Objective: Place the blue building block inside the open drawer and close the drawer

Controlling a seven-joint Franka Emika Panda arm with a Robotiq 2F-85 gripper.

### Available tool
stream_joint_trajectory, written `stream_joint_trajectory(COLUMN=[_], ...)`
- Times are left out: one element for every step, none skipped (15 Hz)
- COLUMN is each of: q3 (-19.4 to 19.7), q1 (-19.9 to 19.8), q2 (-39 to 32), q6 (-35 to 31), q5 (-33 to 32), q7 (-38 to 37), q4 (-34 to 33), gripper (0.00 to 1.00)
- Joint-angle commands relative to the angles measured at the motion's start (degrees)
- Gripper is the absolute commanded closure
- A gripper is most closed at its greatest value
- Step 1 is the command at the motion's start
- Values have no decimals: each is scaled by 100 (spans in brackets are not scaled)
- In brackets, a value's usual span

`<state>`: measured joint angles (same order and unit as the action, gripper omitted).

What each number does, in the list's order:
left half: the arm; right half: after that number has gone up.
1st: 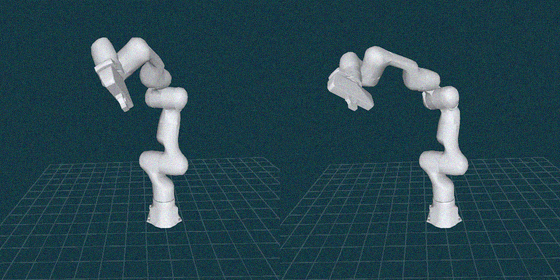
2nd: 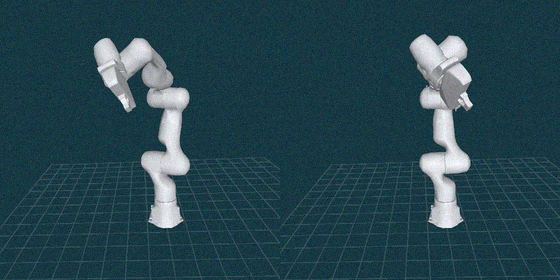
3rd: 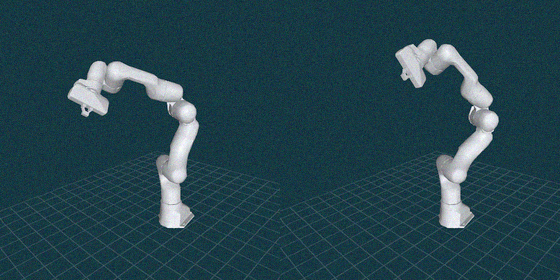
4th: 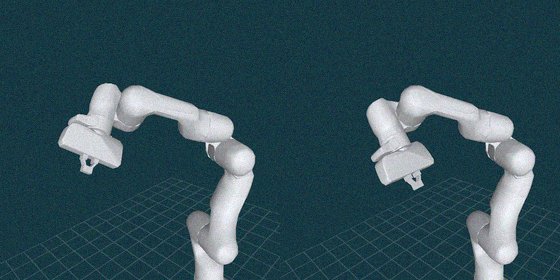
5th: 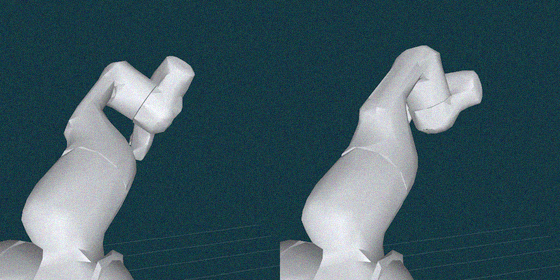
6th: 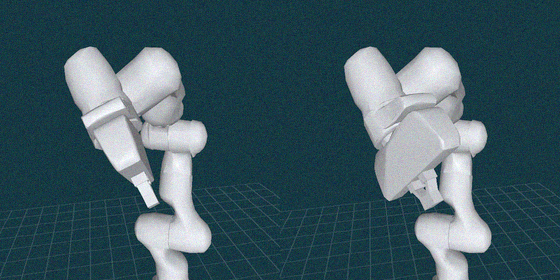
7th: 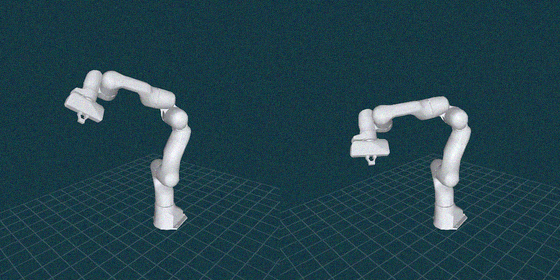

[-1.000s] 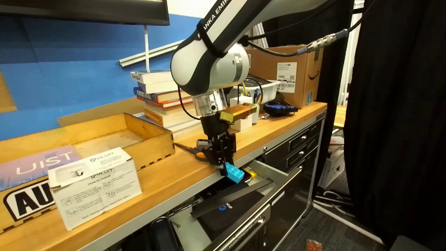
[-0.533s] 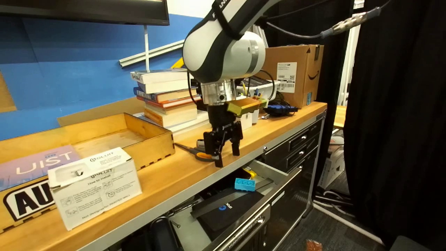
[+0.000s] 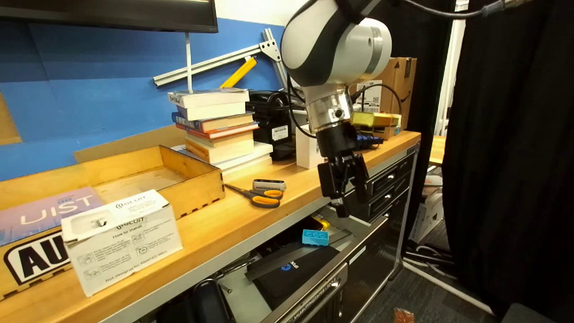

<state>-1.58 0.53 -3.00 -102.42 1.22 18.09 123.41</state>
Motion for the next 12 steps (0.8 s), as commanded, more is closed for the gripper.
stream_joint_trajectory(q3=[166, 187, 191, 177, 170, 152, 150, 140, 144, 153, 165, 155], q1=[-171, -209, -245, -261, -276, -278, -282, -277, -252, -249, -231, -238], q2=[-840, -1152, -1456, -1696, -1892, -2078, -2201, -2216, -2124, -2044, -1975, -1963], q6=[92, 25, -24, -89, -168, -245, -275, -260, -413, -629, -998, -1134], q5=[193, 199, 205, 214, 187, 184, 183, 204, 206, 240, 252, 297], q7=[55, -26, -79, -156, -267, -380, -507, -654, -895, -1076, -1275, -1308], q4=[-225, -353, -489, -593, -672, -747, -803, -803, -774, -719, -643, -644], gripper=[0, 0, 0, 0, 0, 0, 0, 0, 0, 0, 0, 0])
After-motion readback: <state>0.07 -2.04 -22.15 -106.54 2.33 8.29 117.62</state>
